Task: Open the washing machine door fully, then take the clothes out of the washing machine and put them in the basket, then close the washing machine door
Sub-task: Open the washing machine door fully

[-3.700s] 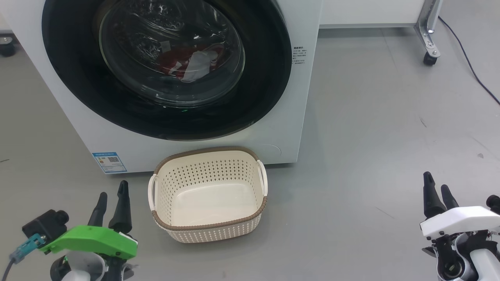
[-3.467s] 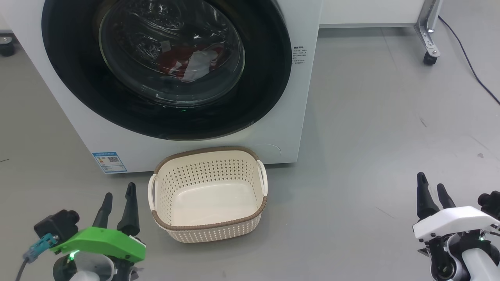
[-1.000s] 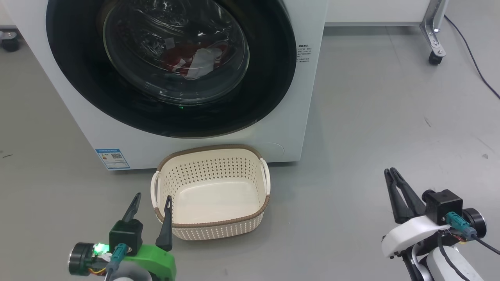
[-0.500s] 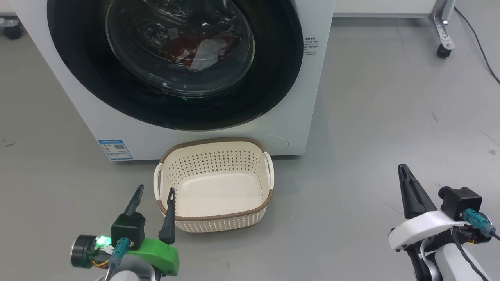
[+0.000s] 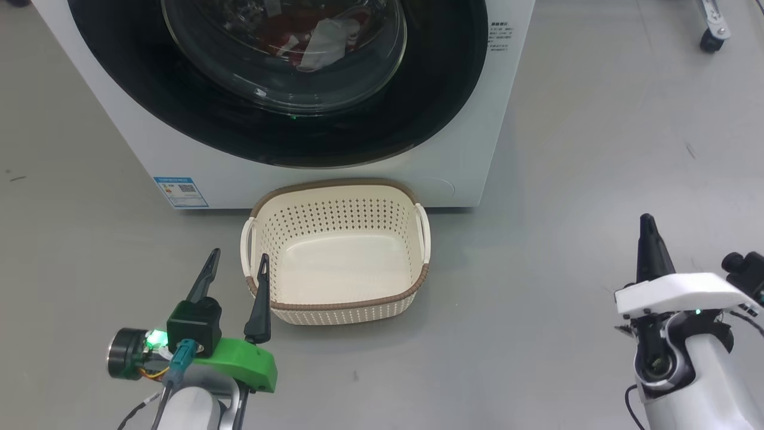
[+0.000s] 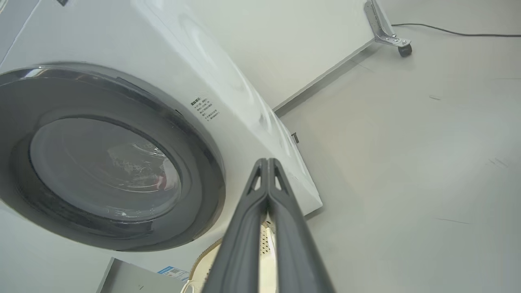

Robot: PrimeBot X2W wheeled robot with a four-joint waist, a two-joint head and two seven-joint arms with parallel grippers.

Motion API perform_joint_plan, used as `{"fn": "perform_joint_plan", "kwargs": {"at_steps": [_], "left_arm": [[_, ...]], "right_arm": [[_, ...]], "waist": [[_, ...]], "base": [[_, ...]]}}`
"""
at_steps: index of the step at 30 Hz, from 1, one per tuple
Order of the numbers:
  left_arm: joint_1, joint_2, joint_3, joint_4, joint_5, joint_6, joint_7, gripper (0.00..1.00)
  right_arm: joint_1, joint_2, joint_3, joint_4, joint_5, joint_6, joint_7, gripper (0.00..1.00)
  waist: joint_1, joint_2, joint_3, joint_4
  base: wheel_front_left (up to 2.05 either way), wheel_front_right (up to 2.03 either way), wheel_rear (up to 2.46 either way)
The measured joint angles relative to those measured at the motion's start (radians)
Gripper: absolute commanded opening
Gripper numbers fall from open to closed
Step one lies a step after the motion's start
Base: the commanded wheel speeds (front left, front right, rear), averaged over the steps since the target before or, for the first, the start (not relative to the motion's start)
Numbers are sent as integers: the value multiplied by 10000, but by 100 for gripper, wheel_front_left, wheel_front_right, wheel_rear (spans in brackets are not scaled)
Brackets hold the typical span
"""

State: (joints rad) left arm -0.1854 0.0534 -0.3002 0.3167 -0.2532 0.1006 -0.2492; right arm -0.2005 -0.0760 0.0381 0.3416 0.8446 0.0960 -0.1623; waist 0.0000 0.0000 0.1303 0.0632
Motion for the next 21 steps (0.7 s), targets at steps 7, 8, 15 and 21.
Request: {"fn": "perform_joint_plan", "kwargs": {"at_steps": [7, 8, 15, 21], "left_arm": [[-310, -40, -58, -134, 0, 0, -2, 100], [-359, -42, -71, -159, 0, -2, -2, 100], [-659, -71, -173, -389, 0, -2, -27, 100], [-914, -105, -272, -552, 0, -2, -29, 100]], "right_arm": [[-889, 40, -907, 205, 2192, 86, 1083, 0], [-1054, 36, -1009, 211, 2458, 86, 1252, 0], [-2292, -79, -1459, 213, 3950, 100, 2508, 0], [-3359, -318, -1906, 213, 5081, 100, 3522, 0]], "waist": [[0, 0, 503, 228], [0, 0, 575, 267], [0, 0, 1132, 546], [0, 0, 1644, 808]], "base": [[0, 0, 0], [0, 0, 0], [0, 0, 0], [0, 0, 0]]}}
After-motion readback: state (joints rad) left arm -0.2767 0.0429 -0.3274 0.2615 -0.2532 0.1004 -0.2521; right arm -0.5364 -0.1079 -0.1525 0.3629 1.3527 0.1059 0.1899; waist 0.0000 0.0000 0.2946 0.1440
